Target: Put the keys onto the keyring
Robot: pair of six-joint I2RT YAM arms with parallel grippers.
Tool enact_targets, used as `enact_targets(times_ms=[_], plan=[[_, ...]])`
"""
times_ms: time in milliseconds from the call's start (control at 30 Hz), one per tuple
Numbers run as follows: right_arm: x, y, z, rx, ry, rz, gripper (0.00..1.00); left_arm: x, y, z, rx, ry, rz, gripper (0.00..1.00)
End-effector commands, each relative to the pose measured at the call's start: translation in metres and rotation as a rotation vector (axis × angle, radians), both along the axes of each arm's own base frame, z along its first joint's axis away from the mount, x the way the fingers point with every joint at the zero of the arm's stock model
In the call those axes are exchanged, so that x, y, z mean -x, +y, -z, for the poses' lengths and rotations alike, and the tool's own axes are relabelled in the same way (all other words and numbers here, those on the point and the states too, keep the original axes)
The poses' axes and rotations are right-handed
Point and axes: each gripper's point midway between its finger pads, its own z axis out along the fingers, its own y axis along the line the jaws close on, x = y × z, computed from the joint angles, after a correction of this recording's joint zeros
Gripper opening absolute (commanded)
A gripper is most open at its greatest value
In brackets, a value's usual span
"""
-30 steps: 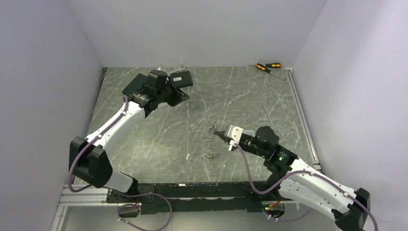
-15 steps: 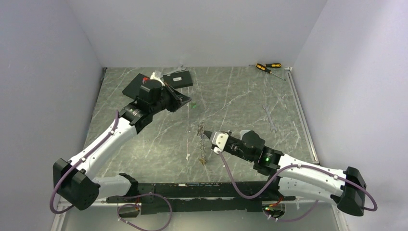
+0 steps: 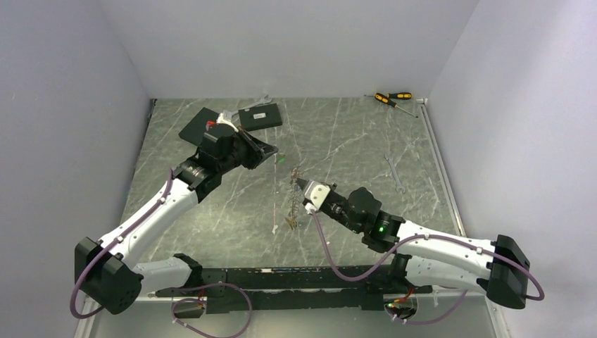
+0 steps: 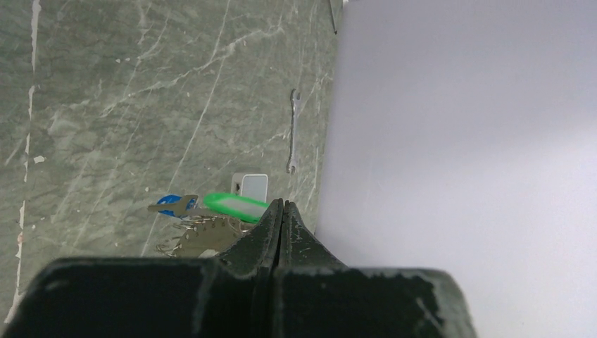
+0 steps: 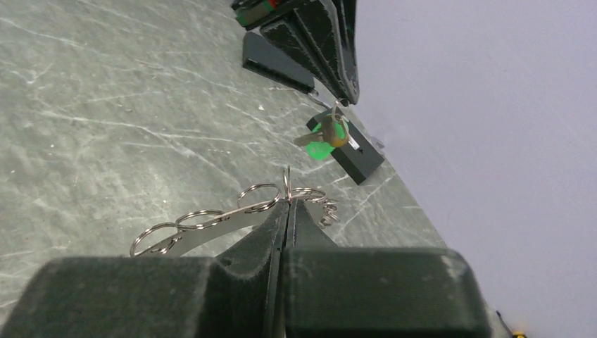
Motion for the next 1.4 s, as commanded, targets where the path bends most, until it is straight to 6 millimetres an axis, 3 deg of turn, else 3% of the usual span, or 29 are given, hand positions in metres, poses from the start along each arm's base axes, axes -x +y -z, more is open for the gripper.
enact_targets(times_ms=[0, 433, 1367], plan=[[-0.011, -0.003, -0.065, -0.207, -0.041, 0.077, 0.00, 0.002, -0.001, -0.025, 0.063, -0.041, -0.008, 0.00], [-0.016, 0.010, -0.064, -0.214, 0.041, 0.075, 0.00, 0.009, -0.004, -0.023, 0.071, -0.002, -0.039, 0.00], [-0.025, 0.033, -0.041, -0.258, 0.183, 0.088, 0.00, 0.027, -0.013, -0.022, 0.093, -0.071, 0.019, 0.00]])
